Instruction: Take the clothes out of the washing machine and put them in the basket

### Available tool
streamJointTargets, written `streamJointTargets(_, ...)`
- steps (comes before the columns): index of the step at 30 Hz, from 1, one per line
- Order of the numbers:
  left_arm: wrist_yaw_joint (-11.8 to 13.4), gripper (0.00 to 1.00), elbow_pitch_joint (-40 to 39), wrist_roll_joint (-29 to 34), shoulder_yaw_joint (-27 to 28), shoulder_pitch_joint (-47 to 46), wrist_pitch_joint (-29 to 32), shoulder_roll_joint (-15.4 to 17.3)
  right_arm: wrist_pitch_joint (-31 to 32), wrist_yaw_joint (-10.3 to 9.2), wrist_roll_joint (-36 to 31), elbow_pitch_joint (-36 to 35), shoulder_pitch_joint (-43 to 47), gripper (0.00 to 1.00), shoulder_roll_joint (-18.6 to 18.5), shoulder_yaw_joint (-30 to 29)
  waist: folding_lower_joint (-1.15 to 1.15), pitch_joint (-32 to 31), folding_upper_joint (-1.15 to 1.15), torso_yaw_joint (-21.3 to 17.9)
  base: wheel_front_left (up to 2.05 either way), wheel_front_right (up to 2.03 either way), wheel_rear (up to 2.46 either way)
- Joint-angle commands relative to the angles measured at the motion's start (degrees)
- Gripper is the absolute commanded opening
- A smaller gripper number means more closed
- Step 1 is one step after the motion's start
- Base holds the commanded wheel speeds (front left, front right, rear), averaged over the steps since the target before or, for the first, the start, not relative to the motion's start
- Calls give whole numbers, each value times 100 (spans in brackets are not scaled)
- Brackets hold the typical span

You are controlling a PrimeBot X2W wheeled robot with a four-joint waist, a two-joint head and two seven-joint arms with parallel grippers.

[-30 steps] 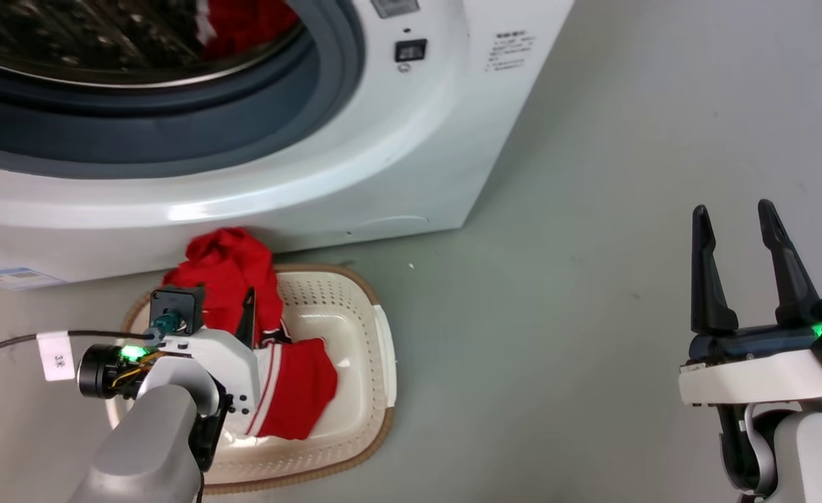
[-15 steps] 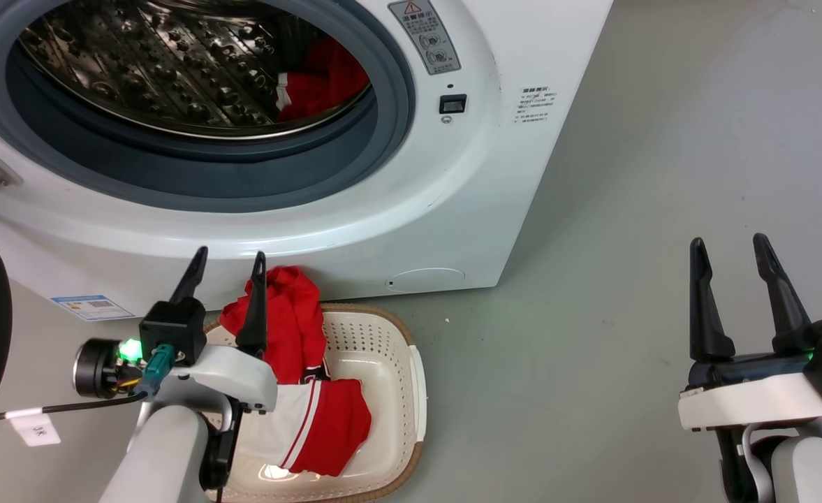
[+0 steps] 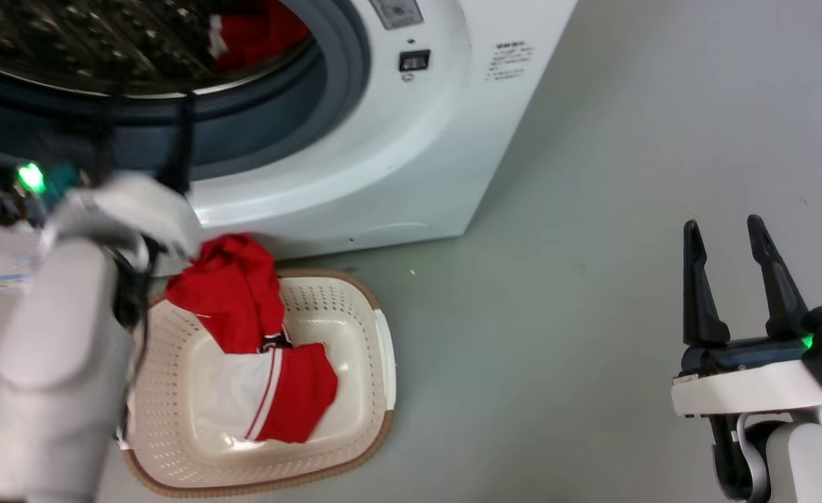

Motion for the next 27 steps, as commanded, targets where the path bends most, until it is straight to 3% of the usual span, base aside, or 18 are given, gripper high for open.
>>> streamJointTargets(1,-61,100,151,-61,12,-288,121,75,-12,-5,31,-24,-148,100,10,13,1,310,0,-250,0,0,0)
streamJointTargets(9,-323,100,1309,-421,-334,-2203,1395,651,-11,-6,232,-100,-332,100,10,175,1,1053,0,-747,0,0,0)
streamJointTargets(17,-325,100,1780,-1474,-1129,-3649,2685,1223,-12,-6,439,-182,-496,100,10,451,1,1693,0,-1165,0,0,0)
streamJointTargets(27,-326,100,2188,-2002,-1607,-4698,3485,1711,-12,-6,678,-312,-515,100,10,825,1,2264,0,-1543,0,0,0)
